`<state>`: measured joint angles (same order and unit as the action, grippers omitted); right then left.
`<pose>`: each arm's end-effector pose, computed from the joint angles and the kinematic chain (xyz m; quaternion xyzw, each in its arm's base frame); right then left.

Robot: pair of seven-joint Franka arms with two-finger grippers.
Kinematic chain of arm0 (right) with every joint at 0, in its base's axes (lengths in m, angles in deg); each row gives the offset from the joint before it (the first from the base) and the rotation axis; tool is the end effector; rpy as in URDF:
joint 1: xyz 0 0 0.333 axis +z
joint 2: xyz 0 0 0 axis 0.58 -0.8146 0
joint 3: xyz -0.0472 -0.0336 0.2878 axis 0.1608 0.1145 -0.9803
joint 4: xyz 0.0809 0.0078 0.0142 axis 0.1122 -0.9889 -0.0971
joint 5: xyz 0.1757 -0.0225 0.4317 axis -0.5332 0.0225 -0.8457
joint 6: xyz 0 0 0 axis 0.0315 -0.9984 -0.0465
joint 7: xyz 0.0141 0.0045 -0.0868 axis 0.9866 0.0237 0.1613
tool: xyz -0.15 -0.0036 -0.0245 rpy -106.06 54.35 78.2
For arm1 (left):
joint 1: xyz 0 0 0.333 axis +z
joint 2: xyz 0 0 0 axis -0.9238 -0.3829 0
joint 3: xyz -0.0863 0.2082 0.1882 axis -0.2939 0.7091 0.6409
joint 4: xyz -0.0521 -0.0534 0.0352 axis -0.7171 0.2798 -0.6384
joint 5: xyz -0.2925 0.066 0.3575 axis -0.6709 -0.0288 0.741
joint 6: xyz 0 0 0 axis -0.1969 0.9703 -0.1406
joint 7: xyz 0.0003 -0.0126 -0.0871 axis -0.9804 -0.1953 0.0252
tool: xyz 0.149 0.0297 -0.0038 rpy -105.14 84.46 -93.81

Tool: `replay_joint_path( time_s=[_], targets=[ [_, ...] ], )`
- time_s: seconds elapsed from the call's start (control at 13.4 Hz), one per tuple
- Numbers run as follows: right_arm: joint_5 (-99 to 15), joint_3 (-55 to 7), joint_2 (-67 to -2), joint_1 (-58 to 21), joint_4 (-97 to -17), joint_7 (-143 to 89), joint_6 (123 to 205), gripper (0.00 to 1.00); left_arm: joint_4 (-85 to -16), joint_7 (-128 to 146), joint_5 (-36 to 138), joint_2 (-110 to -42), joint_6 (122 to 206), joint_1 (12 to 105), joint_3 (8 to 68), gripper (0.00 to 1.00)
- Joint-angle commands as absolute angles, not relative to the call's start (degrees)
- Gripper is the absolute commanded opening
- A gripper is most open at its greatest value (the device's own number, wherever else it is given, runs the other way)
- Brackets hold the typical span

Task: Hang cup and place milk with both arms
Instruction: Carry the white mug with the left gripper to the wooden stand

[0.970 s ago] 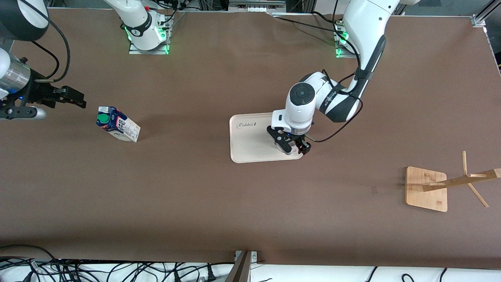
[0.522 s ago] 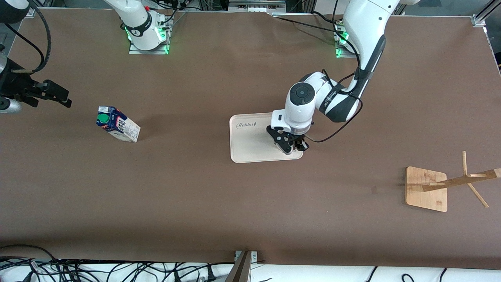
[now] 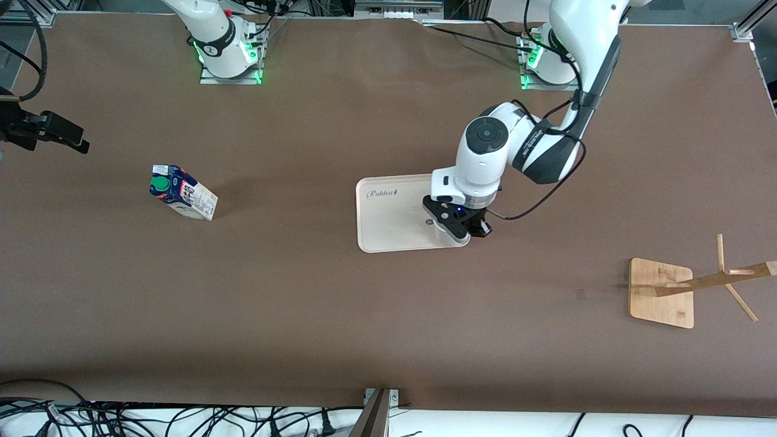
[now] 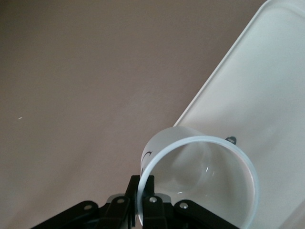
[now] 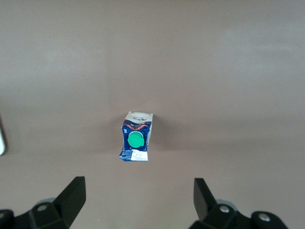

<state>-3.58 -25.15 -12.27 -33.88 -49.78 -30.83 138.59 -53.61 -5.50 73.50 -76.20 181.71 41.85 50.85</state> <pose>0.6301 -0.0350 0.5328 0.9995 -0.0145 -0.0214 0.0165 0.6193 -0.3588 0.1951 -0.9111 0.4033 -0.0642 0.0567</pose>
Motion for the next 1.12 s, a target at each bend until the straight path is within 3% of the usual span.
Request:
replay_joint_path(
  time_s=[0.0, 0.37, 1.04],
  targets=[
    [-2.23, -27.18, -12.53, -35.19, -48.58, -30.64, 136.97, 1.0, -54.2, -7.36, 74.34, -69.94, 175.6, 44.62, 50.55, 0.0],
    [-2.5, -27.62, -12.88, -35.8, -48.58, -30.64, 136.88, 1.0, -52.98, -33.32, 74.95, -64.03, 172.06, 56.21, 50.38, 0.0],
    [-3.29, -28.76, -12.88, -35.36, -48.67, -29.41, 135.74, 1.0, -40.94, -74.12, 81.89, -65.16, 172.32, 66.78, 50.82, 0.0]
  ],
)
